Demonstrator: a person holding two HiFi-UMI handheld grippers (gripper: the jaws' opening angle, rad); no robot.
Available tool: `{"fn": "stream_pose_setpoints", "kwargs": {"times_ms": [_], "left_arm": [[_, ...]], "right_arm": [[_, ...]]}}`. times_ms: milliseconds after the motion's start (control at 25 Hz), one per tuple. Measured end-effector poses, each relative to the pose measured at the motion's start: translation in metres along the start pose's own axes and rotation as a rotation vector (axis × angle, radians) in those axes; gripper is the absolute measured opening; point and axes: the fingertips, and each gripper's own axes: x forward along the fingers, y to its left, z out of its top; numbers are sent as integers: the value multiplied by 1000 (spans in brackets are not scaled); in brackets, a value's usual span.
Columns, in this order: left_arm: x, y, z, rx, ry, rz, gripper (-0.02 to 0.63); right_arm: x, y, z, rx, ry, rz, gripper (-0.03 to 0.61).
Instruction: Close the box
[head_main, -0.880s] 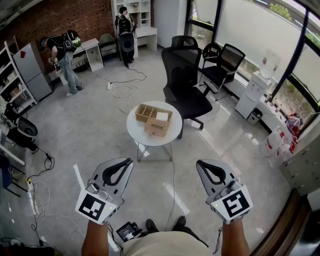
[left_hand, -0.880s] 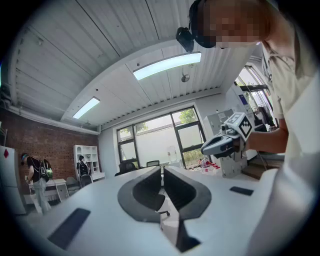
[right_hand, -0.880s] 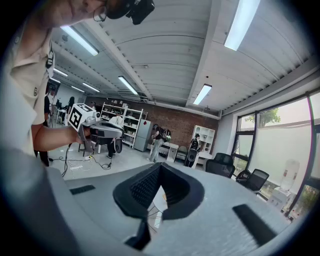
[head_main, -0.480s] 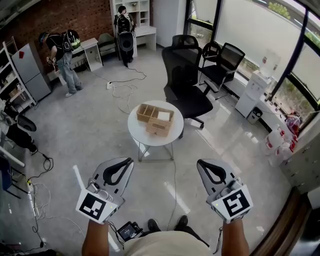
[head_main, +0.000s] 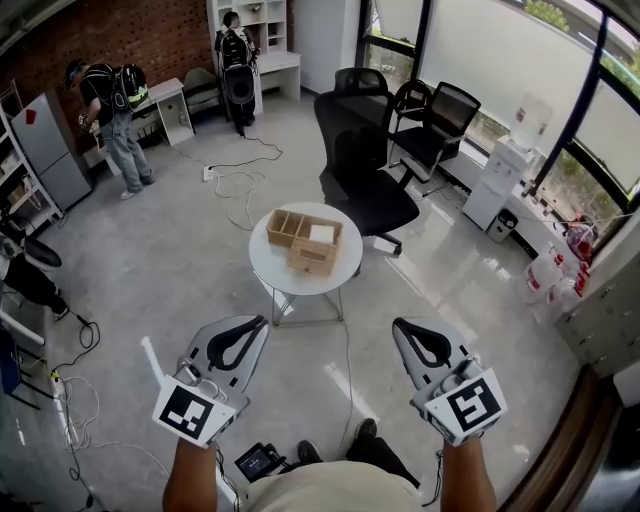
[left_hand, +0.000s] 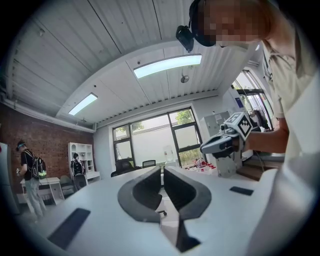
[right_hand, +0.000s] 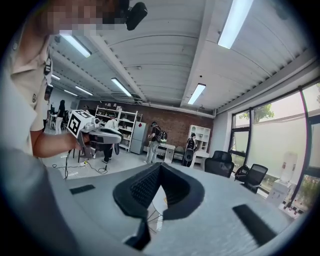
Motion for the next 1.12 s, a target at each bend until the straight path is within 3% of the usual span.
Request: {"fn": "stream_pose_setpoints", "kwargs": {"times_ms": [160,360,560,1120], "left_arm": [[17,4,-7,-20,27,-12,20],[50,19,-4,14,16,41,20],[93,20,-24,-22,95,67,20],[216,28,-22,0,125,193,20]], "right_arm": [[13,-15,-7,-2,9,9,-8],[34,-45,-18,15,4,45,-8],[56,-88,-33,27,-9,101,-8],[104,-204,-62,44,-50,250,-8]]}}
